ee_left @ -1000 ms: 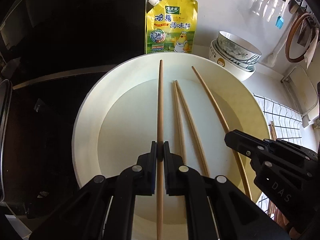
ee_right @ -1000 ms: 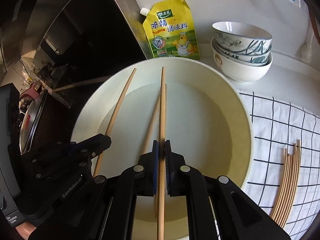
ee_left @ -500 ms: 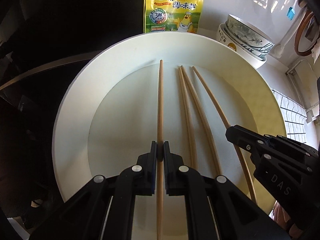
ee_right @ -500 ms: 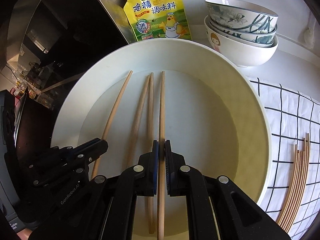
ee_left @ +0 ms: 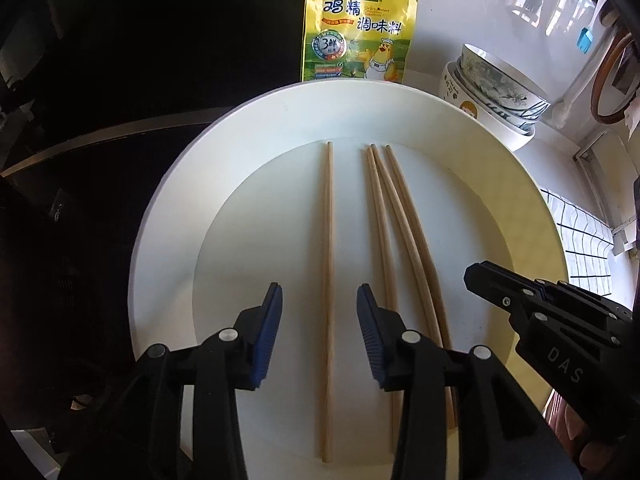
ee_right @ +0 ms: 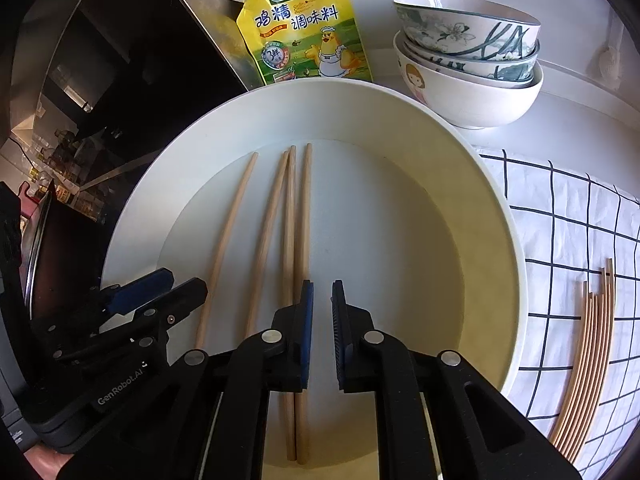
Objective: Organize utensils
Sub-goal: 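Move both open tools back toward the remaining chopsticks on the cloth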
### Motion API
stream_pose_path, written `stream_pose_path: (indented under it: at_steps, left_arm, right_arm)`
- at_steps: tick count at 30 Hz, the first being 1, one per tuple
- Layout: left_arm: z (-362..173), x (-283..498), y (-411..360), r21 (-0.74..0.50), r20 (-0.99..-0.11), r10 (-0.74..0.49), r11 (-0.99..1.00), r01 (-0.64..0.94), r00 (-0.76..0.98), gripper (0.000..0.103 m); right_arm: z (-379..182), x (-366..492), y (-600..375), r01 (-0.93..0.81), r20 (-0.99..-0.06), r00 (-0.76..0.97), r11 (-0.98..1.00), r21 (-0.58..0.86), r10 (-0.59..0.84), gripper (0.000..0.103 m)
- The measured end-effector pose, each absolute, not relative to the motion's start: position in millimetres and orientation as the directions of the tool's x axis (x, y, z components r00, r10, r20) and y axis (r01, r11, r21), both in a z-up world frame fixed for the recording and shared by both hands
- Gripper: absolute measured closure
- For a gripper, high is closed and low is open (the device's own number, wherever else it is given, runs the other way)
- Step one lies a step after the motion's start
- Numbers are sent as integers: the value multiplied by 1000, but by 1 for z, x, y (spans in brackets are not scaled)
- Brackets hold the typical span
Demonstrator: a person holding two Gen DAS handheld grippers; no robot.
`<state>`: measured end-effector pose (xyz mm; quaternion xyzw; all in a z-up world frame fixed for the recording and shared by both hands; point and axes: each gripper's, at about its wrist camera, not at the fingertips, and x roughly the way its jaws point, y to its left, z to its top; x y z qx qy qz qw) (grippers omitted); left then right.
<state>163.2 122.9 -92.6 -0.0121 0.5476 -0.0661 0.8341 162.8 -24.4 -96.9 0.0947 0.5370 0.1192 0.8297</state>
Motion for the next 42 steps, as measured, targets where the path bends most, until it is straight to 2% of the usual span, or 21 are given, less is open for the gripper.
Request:
stream_pose_path:
  at_steps: [18, 22, 34, 42]
  left_arm:
    - [-72, 135, 132, -99, -897, -130, 991, 95, 423, 60]
    - [-67, 129, 129, -89, -891, -128, 990, 108, 435, 56]
    - [-44, 100, 91, -75, -878, -145, 983, 169, 456, 51]
    - [-39, 78, 59, -68, -880, -150, 979, 194, 451, 50]
  right_arm:
    - [-74, 128, -34, -95, -840, 464, 959, 268, 281, 94]
    - [-66, 116, -42, -79, -826, 492, 959, 272, 274, 91]
    - [-50, 74, -82, -33, -792, 553, 957, 288, 257, 84]
    - [-50, 51, -114, -3, -789, 562, 955, 297, 247, 84]
